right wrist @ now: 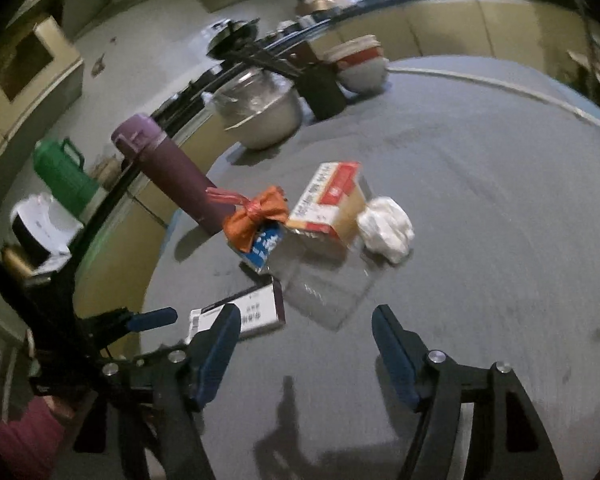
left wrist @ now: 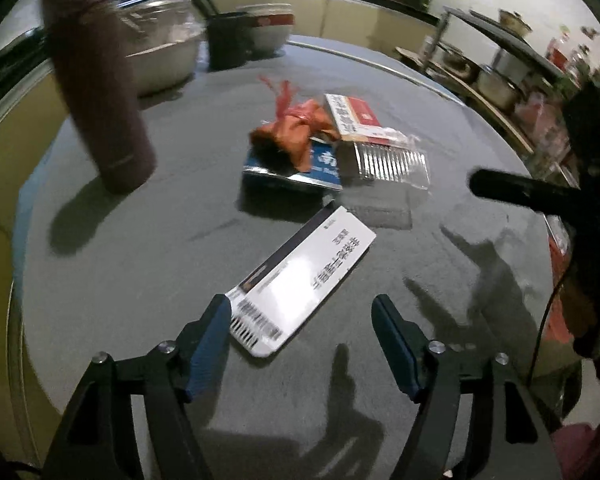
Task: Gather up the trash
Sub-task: 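Grasp the white medicine box with the left tool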
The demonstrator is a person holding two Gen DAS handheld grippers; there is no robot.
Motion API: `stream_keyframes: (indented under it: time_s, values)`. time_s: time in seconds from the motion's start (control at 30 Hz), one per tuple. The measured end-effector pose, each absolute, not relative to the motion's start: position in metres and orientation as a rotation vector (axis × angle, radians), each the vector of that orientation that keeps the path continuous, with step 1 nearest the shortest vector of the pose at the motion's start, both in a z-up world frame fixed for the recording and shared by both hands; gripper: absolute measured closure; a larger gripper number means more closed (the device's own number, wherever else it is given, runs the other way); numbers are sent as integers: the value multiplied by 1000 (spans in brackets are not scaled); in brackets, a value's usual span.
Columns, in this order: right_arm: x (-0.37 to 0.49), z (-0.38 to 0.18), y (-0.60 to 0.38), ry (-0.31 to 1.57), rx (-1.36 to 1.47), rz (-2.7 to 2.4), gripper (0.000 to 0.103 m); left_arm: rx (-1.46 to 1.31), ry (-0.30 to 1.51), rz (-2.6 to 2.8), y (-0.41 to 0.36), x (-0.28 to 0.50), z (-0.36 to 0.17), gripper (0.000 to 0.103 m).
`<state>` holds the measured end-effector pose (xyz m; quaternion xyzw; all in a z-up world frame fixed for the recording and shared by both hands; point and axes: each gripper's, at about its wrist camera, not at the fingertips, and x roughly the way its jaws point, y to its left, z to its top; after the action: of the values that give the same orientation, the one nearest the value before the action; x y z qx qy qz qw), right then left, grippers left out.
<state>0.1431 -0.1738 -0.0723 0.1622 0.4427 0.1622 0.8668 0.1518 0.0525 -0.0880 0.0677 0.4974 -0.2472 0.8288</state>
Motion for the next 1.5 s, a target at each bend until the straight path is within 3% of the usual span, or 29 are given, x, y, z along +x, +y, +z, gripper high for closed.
stream_keyframes:
  time_s: [0.37, 0.43, 0.53, 0.57, 0.63, 0.7, 0.83, 0.9, 0.97, 1.0, 1.17, 1.37, 1.4, 1.47, 1.5]
  values:
    - [187, -83, -156, 903, 307, 376, 31, 127, 1062, -556, 43, 167, -106, 29]
    - [184, -86, -148, 912, 276, 392, 31, 128, 1056, -554, 43, 164, -106, 35]
    - [174, -88, -134, 921, 174, 390, 32, 141, 1042, -568, 40, 156, -104, 51]
    - [172, -89, -130, 931, 147, 392, 34, 146, 1044, -572, 39, 154, -104, 55]
    - [167, -92, -125, 954, 92, 379, 58, 150, 1046, -579, 38, 150, -103, 61]
    - [163, -93, -127, 957, 97, 368, 61, 142, 1053, -593, 38, 146, -103, 66]
    - [153, -90, -140, 956, 137, 346, 72, 127, 1059, -580, 45, 142, -98, 66]
    - [144, -89, -148, 963, 155, 339, 75, 114, 1046, -564, 51, 142, -93, 62]
    - [136, -89, -154, 979, 169, 331, 76, 104, 1032, -544, 56, 147, -88, 36]
    - [130, -90, -162, 995, 207, 331, 76, 103, 1018, -528, 59, 150, -86, 32]
    - [103, -93, -192, 1013, 321, 266, 77, 124, 980, -547, 55, 165, -84, 27]
    - [86, -84, -207, 999, 403, 266, 74, 274, 991, -619, 28, 160, -110, 27]
    - [87, -83, -207, 994, 413, 264, 68, 317, 963, -616, 23, 155, -111, 27]
    - [89, -81, -206, 979, 425, 265, 40, 312, 992, -650, 20, 151, -117, 30]
    - [90, -77, -204, 955, 432, 263, 22, 318, 990, -625, 19, 149, -119, 40]
